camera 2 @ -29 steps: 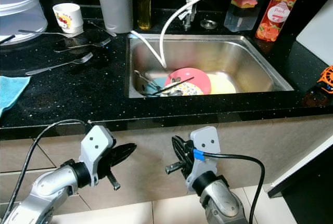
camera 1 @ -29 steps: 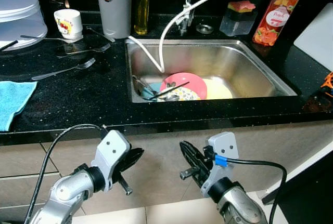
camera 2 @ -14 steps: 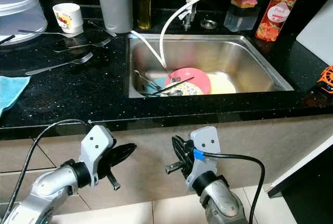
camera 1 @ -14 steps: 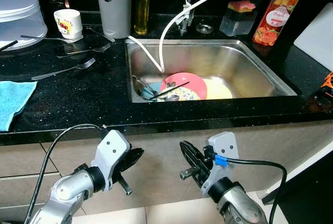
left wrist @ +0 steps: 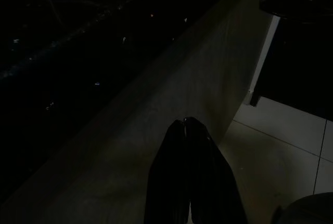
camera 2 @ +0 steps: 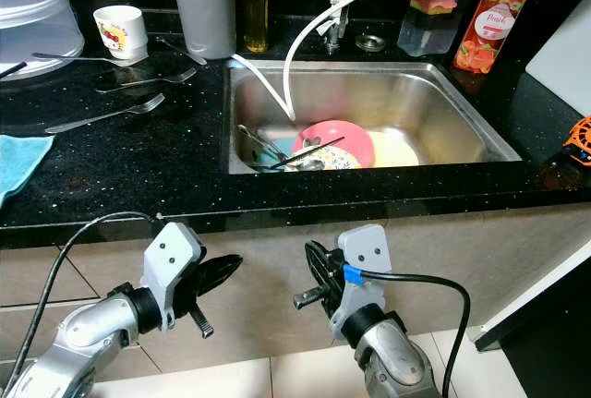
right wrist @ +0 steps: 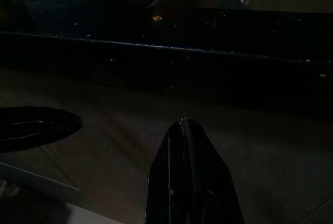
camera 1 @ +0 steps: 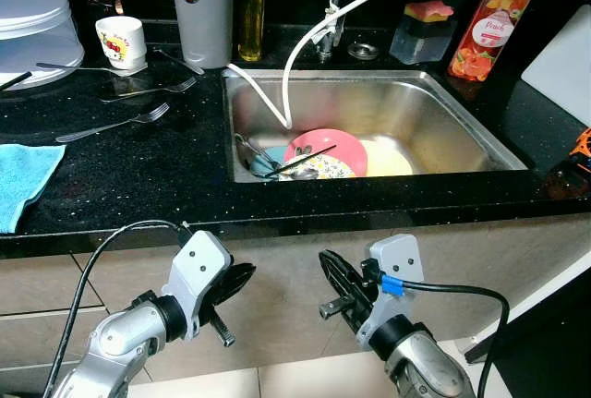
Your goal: Kitchen organization
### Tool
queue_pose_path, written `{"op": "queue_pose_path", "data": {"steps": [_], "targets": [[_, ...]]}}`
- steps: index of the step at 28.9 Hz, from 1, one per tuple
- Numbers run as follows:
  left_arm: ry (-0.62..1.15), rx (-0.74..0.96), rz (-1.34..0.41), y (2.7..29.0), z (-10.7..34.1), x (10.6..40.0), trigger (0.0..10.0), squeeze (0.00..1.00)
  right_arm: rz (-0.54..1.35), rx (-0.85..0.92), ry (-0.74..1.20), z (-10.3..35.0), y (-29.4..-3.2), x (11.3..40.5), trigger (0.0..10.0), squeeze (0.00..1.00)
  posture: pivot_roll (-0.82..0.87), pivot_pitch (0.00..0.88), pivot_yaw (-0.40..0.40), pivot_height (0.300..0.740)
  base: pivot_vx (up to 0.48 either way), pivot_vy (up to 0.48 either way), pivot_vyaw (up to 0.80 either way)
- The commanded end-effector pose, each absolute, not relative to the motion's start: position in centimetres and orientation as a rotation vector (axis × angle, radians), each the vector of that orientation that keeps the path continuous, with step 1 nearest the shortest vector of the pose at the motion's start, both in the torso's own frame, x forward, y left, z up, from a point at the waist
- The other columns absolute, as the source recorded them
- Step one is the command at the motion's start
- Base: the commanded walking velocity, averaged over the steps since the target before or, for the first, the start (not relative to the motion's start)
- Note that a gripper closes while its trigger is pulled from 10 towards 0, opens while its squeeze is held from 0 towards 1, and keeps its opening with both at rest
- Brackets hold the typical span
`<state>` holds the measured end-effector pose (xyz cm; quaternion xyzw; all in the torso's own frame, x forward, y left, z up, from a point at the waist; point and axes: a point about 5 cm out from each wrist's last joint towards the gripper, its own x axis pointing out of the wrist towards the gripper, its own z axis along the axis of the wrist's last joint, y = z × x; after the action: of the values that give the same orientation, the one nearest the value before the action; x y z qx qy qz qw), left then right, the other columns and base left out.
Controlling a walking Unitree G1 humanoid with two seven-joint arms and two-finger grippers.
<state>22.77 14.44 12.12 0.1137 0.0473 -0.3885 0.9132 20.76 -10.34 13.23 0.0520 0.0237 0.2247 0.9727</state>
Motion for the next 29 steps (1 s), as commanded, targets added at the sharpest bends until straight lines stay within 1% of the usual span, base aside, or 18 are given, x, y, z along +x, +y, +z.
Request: {"op": "queue_pose_path", "data": {"steps": [1,29], "targets": [[0.099,0.225,-0.815,14.29,12.03,22.6,10.0,0.0,0.448,0.106,0.052,13.18,-10.41,20.74,10.0,0.0,0.16,0.039,-0.055,0.74,0.0,0.0,0.0],[0.101,0.224,-0.818,14.27,12.02,22.59,10.0,0.0,0.446,0.11,0.052,13.2,-10.44,20.73,10.0,0.0,0.16,0.044,-0.056,0.74,0.0,0.0,0.0]]}}
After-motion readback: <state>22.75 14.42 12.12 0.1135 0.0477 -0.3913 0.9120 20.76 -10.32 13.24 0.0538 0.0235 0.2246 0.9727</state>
